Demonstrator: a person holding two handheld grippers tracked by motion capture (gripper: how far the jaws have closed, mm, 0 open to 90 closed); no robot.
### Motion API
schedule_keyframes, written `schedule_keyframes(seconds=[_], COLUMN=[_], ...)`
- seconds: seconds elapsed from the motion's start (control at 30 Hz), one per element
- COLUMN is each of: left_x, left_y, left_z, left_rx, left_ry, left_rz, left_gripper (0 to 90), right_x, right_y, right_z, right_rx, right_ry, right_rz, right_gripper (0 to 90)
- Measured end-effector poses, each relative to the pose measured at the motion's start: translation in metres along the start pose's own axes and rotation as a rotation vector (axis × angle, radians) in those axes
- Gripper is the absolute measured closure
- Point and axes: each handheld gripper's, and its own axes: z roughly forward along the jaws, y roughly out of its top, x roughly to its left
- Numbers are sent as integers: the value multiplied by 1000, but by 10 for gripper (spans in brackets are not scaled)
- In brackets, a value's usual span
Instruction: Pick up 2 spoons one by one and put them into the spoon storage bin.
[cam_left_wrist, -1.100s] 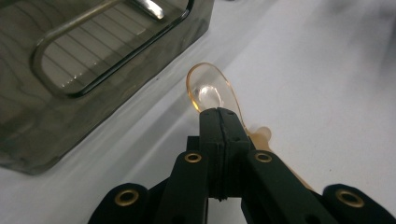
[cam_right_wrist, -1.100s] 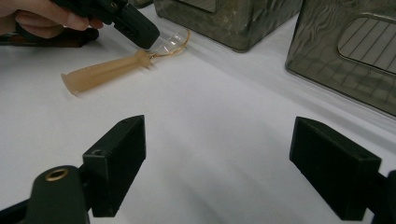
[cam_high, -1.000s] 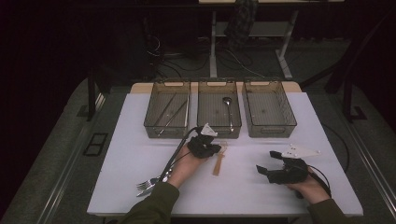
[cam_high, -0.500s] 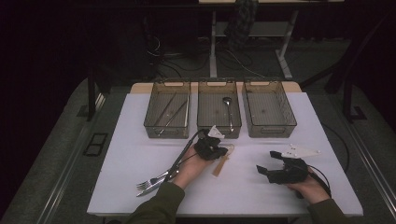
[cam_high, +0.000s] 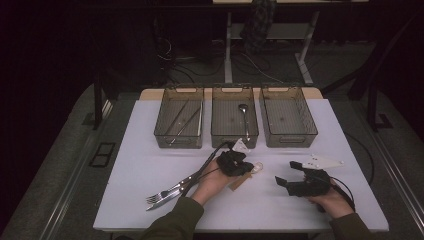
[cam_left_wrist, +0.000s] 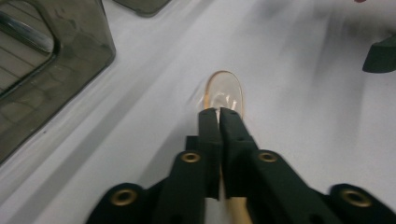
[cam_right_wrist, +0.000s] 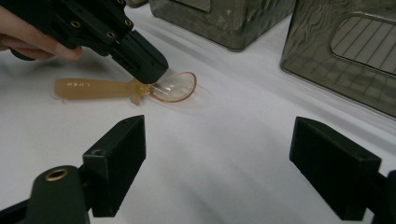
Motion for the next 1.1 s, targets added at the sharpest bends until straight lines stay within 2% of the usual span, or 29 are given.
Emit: schedule_keyframes(seconds=[0.2,0.43,0.53,0.63,0.7,0.8,0.9,1.0,1.1], left_x=[-4,-18,-24,-26,-26,-29,-31,-31,-32], left_y=[-8,-24,-34,-44,-47,-48,-48,-48,-47], left_z=[-26,-44,-46,-45,-43,-39,-38,-38,-37], left_rx=[-32,2,23,37,33,41,41,39,42], left_ry=[8,16,41,64,55,51,64,68,72], left_rz=[-10,11,26,28,17,31,43,35,48], left_gripper=[673,583,559,555,557,569,589,641,674], right_x=[-1,0,0,0,-1,0,0,0,1], right_y=[0,0,0,0,0,0,0,0,0], right_z=[0,1,1,0,0,0,1,1,2], right_rx=[2,4,5,4,4,6,13,15,19], right_ry=[-4,-9,-12,-16,-17,-21,-26,-27,-26], right_rz=[-2,-7,-7,-3,-3,-7,-13,-19,-23], right_gripper=[181,181,181,181,181,181,181,181,181])
